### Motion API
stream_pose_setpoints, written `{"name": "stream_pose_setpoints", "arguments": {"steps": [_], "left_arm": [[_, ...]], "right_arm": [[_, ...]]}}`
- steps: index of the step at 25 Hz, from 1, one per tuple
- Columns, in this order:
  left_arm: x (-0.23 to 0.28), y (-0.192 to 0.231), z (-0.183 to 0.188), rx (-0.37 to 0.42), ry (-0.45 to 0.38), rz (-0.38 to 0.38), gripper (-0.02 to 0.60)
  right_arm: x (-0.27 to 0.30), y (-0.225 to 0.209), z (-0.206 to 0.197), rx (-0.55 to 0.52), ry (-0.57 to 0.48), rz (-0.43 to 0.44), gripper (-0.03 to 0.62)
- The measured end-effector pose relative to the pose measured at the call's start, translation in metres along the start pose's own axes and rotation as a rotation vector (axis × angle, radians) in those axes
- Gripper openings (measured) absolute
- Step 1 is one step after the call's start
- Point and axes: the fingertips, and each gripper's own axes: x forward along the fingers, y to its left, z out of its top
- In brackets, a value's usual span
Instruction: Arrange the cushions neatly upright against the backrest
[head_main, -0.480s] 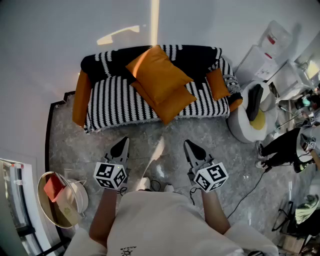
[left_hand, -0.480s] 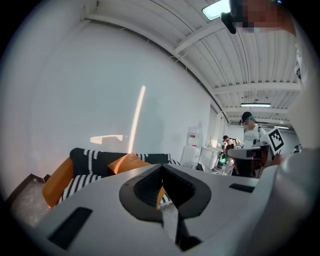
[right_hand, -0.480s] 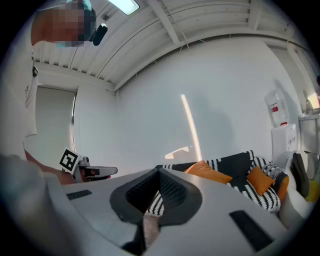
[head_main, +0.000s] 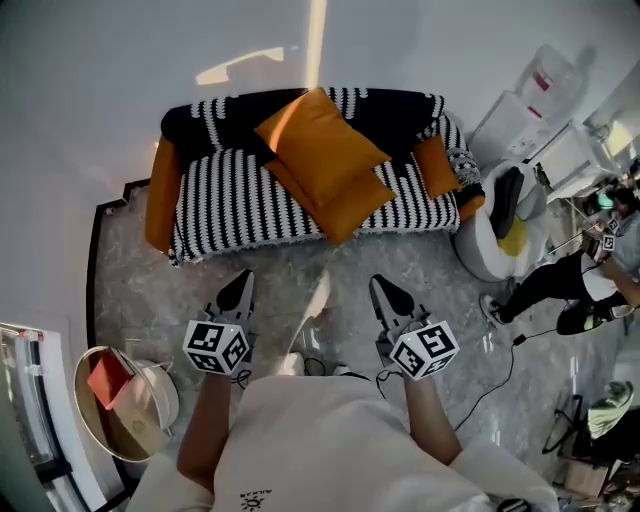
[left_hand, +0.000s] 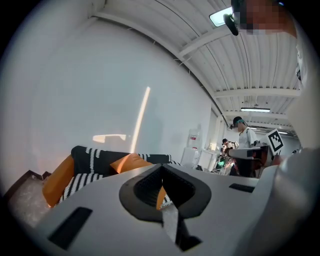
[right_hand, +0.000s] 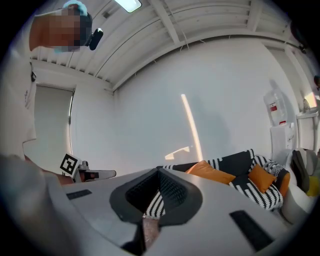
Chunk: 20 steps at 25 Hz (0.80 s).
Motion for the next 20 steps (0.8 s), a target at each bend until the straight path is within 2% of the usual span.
{"name": "stream_pose_setpoints", "arguments": {"steps": [5,8,15,20], "left_arm": [[-0.011,0.025,-0.003,-0.022,0.008,-0.024,0.018],[-0.019,0.041,-0.002,-0.058,0.004,-0.024,0.018],[-0.028,0.078,-0.004,-0.050,0.007,0.038,0.018],[-0.024,0.102,-0.007,-0.058,0.029,0.075,0.018]], "right_arm": [[0.013,0.016,-0.002,0.045,-0.017,-0.012,0.023],[0.025,0.022,-0.006,0.062,0.006,-0.009,0.023],[0.066,0.037,-0.006,0.008,0.059,0.049,0.023],[0.107,0.036,-0.006,0.017,0.069,0.103,0.023]]}}
